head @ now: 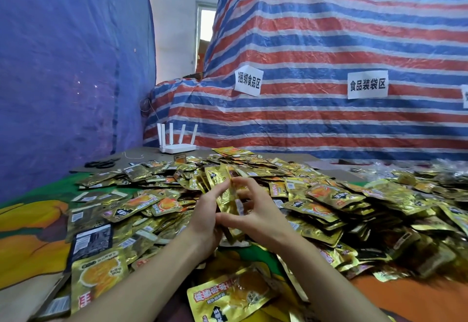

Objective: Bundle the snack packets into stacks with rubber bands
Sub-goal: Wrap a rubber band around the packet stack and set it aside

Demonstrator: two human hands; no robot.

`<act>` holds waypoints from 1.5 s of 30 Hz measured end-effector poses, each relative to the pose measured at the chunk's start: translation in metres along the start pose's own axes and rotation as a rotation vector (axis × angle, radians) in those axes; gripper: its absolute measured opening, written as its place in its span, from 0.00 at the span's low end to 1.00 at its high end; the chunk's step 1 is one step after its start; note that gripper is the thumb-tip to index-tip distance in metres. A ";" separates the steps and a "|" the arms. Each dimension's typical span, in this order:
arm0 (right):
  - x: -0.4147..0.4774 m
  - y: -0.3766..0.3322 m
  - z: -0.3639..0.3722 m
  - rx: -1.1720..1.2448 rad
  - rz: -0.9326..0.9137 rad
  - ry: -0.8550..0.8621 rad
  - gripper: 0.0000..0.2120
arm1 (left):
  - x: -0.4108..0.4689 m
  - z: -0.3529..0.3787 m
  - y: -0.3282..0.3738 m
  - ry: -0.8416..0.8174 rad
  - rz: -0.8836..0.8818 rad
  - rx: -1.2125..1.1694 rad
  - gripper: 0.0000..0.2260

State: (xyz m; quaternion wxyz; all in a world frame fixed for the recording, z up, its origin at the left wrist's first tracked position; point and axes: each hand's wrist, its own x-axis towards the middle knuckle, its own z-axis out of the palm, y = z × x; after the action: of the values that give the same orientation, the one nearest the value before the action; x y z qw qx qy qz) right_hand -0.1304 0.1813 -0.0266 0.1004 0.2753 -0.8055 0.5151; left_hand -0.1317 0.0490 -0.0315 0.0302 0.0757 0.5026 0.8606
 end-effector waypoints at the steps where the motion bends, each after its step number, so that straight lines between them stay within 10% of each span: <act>1: 0.001 -0.003 -0.001 -0.014 0.002 -0.011 0.37 | 0.000 0.000 0.001 -0.001 -0.004 0.020 0.16; 9: 0.011 -0.041 -0.042 -0.369 -0.021 0.079 0.34 | -0.004 0.006 0.009 0.003 0.102 0.147 0.24; 21: -0.008 -0.011 -0.192 -0.849 0.486 0.525 0.26 | -0.003 0.004 0.003 0.041 0.122 0.361 0.23; 30: -0.026 0.009 -0.213 -0.902 0.711 0.435 0.17 | 0.007 -0.005 0.006 0.138 0.152 0.437 0.11; 38: -0.011 -0.023 -0.173 -1.059 0.526 0.551 0.20 | 0.000 -0.019 0.020 0.422 0.343 1.499 0.06; 41: -0.001 -0.036 -0.124 -0.927 0.210 0.415 0.18 | -0.003 -0.020 0.026 0.444 0.023 1.803 0.19; 45: 0.008 -0.030 -0.053 -0.866 0.259 -0.111 0.18 | -0.009 -0.022 0.034 0.450 -0.303 1.885 0.36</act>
State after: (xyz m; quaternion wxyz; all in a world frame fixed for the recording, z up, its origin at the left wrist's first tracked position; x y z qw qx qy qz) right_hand -0.1270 0.2164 0.0235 0.0975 0.1321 -0.9787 0.1234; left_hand -0.1256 0.0120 -0.0139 -0.0290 -0.1626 0.9823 0.0880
